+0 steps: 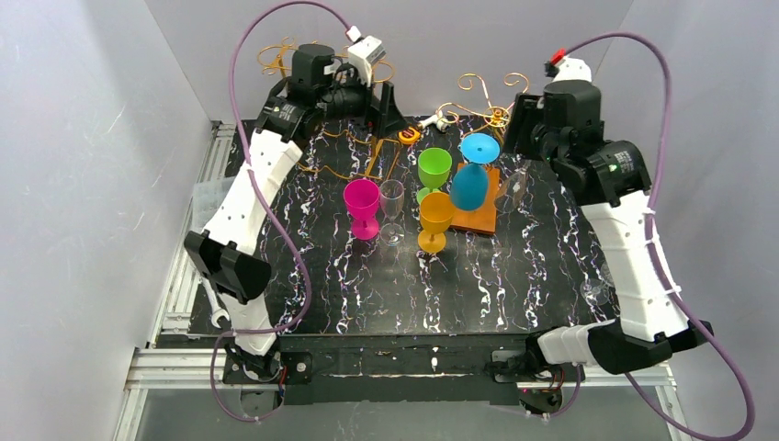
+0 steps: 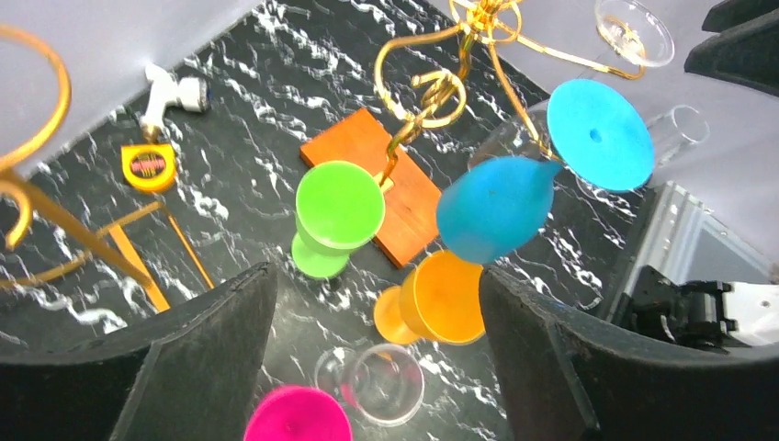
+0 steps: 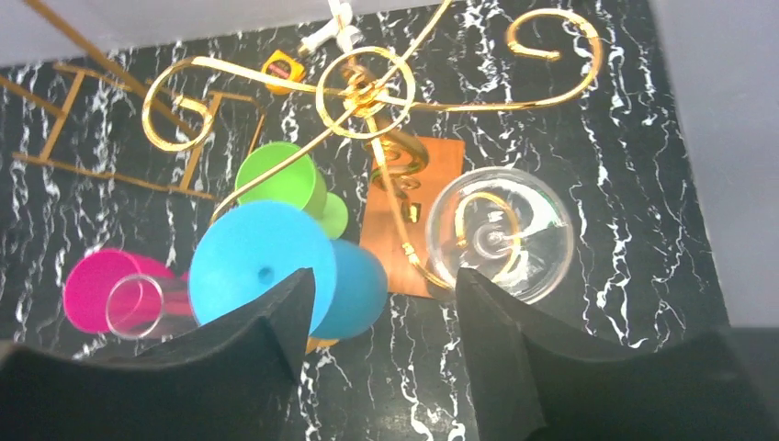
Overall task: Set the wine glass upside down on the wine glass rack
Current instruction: Turn the wine glass upside down at the wine rack, then adjust the wine rack at the center of the board.
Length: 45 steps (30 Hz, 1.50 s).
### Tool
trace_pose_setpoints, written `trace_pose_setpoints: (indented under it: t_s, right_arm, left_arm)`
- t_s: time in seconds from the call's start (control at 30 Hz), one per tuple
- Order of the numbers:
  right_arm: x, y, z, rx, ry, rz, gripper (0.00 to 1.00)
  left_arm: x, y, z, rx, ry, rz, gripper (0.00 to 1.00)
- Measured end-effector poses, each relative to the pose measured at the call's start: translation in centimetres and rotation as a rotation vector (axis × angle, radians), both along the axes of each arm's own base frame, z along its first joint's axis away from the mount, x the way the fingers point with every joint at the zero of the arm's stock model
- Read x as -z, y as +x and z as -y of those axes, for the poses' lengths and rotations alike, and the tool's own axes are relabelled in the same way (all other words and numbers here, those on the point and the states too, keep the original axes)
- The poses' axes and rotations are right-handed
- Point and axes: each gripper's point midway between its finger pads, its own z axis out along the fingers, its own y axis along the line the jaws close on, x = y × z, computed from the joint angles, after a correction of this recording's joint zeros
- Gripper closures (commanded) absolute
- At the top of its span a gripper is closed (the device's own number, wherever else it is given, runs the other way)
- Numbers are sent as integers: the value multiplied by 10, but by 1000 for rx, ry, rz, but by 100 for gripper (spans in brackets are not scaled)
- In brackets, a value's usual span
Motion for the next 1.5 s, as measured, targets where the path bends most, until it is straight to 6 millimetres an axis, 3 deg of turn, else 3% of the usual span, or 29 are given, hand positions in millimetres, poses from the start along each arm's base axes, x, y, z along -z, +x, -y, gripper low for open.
trace_pose_setpoints:
  t_s: [0.07,0.17,0.33,0.5,0.77,1.13,1.37,1.5]
  right_arm:
    - [-2,6,15,46,12,5,45]
    - [3,36,73,220,40,7,48]
    - [17,73,111,314,108,12,58]
    - [33,93,110,311,131,8,58]
    - [41,109,104,292,160,18,59]
    - [50,125,106,294,160,14,61]
    - [54,133,107,286,166,0,61]
    - [53,136,112,292,167,-2,56]
  left_arm:
    - [-1,2,13,22,7,30,24]
    - [5,-7,62,126,19,102,27]
    - [17,21,74,80,35,134,43]
    - [12,25,77,67,23,161,37]
    - [8,34,78,42,13,193,40]
    - [46,56,92,38,53,155,40]
    - [50,49,103,89,44,148,40]
    - [48,38,111,154,24,151,41]
